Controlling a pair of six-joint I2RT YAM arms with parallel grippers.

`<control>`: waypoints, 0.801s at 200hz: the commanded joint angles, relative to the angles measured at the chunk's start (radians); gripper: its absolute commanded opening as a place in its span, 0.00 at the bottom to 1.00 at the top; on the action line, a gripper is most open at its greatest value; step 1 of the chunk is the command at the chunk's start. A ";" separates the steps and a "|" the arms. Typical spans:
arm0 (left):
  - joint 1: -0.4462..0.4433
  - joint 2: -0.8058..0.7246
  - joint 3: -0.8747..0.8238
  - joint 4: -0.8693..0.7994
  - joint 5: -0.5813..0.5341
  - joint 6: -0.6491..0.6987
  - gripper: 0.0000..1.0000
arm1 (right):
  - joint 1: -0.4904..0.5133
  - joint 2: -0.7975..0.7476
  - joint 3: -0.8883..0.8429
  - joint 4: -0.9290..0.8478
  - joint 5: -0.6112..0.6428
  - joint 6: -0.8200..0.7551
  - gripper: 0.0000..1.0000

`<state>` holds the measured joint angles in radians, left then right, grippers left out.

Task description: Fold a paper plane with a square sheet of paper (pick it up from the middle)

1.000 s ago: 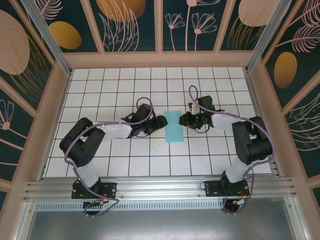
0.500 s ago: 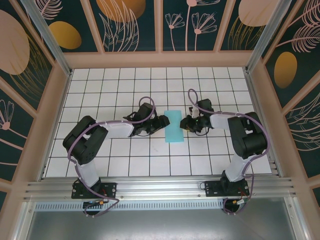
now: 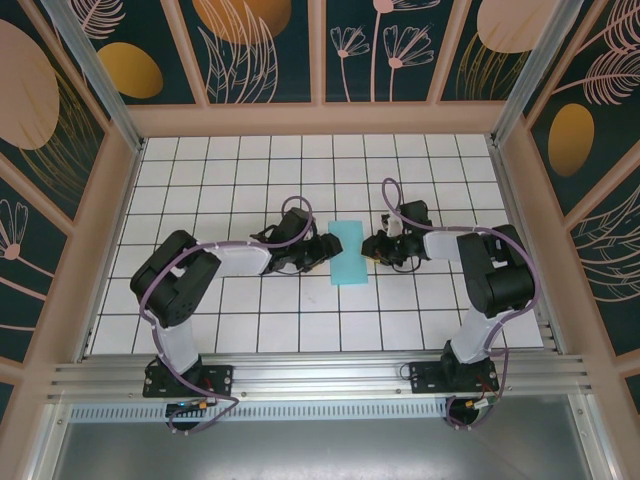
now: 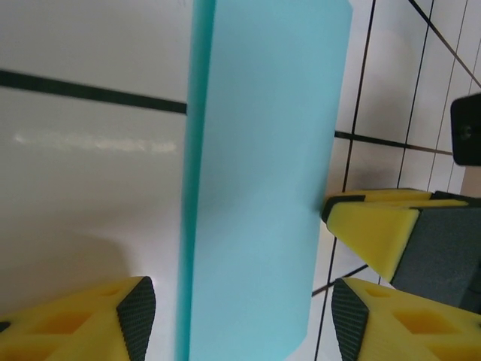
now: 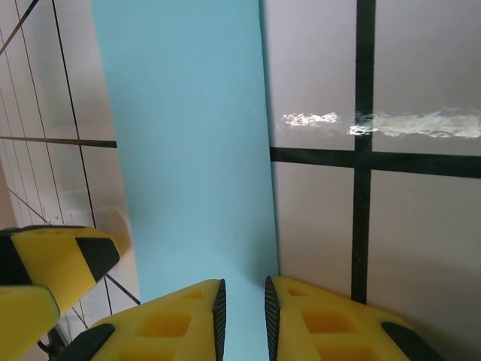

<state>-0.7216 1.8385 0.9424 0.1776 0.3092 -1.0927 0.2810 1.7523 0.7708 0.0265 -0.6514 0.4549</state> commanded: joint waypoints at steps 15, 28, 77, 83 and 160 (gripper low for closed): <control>-0.053 -0.075 -0.055 -0.009 -0.010 -0.067 0.66 | -0.008 0.016 -0.048 -0.029 0.038 0.007 0.25; -0.064 -0.085 -0.079 0.015 -0.003 -0.092 0.66 | -0.008 0.018 -0.050 -0.027 0.038 0.007 0.25; -0.088 -0.098 -0.094 0.007 -0.012 -0.113 0.67 | -0.013 0.019 -0.051 -0.030 0.037 0.001 0.25; -0.088 -0.093 -0.093 0.008 -0.009 -0.113 0.67 | -0.013 0.020 -0.050 -0.028 0.038 0.000 0.25; -0.098 -0.026 -0.049 0.017 0.016 -0.105 0.66 | -0.016 0.017 -0.050 -0.028 0.033 0.002 0.25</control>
<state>-0.8078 1.7840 0.8600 0.1829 0.3077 -1.1843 0.2741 1.7500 0.7570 0.0498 -0.6601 0.4553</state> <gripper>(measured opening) 0.664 0.248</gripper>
